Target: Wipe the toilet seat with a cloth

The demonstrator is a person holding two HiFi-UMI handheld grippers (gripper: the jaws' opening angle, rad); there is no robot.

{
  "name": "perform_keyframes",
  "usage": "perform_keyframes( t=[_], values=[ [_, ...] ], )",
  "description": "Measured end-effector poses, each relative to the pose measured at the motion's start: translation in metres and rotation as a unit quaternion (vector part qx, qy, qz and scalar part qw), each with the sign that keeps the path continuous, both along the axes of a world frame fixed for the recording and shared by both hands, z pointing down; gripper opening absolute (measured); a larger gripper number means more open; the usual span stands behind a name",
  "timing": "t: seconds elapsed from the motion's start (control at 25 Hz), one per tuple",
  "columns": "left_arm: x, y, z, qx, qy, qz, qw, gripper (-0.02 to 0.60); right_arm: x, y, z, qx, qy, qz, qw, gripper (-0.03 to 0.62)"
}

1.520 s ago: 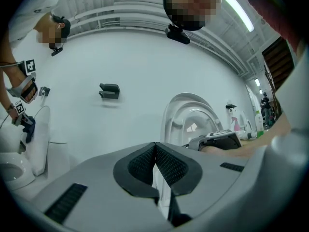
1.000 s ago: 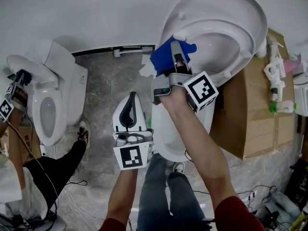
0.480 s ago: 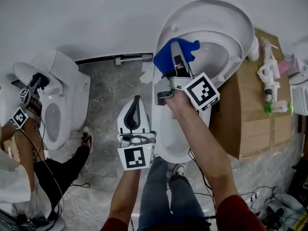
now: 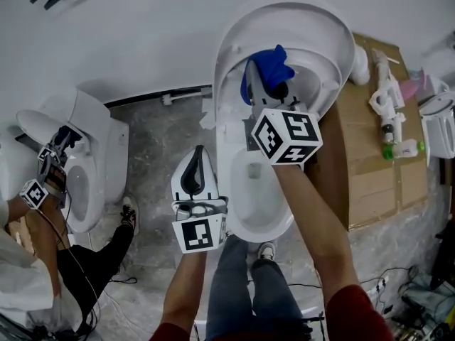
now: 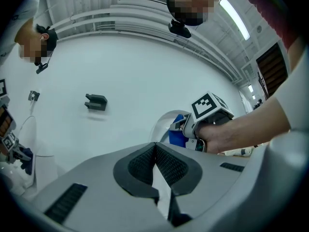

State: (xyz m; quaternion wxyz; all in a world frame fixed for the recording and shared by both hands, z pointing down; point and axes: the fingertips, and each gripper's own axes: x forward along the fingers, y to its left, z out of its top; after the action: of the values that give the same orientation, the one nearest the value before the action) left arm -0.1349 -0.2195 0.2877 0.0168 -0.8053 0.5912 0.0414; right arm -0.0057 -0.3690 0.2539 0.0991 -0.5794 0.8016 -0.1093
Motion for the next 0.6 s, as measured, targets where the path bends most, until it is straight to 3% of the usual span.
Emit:
perform_keyframes(
  t=[0.24, 0.6],
  values=[
    [0.023, 0.002, 0.006, -0.002, -0.002, 0.017, 0.9999, 0.015, 0.047, 0.004, -0.011, 0.021, 0.061, 0.034, 0.997, 0.052],
    [0.063, 0.008, 0.022, -0.015, 0.001, 0.044, 0.9989, 0.015, 0.109, 0.011, -0.006, 0.022, 0.081, 0.061, 0.995, 0.052]
  ],
)
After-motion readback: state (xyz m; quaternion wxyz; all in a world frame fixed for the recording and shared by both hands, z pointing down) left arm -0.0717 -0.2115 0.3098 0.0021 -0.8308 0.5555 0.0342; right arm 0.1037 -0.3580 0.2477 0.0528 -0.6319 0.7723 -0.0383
